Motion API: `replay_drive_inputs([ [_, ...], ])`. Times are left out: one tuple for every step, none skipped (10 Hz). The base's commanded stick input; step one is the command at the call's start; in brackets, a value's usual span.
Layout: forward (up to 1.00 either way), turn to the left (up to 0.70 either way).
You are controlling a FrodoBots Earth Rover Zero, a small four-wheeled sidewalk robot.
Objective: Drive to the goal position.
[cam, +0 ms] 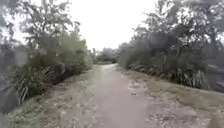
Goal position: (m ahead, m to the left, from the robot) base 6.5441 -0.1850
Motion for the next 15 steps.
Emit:
replay_drive_inputs([
  [0.7, 0.0],
  [0.7, 0.0],
  [0.7, 0.0],
  [0.7, 0.0],
  [0.7, 0.0],
  [0.7, 0.0],
  [0.7, 0.0],
  [0.7, 0.18],
  [0.7, 0.34],
  [0.7, 0.24],
  [0.7, 0.12],
  [0.7, 0.01],
  [0.7, 0.0],
  [0.7, 0.0],
  [0.7, 0.0],
])
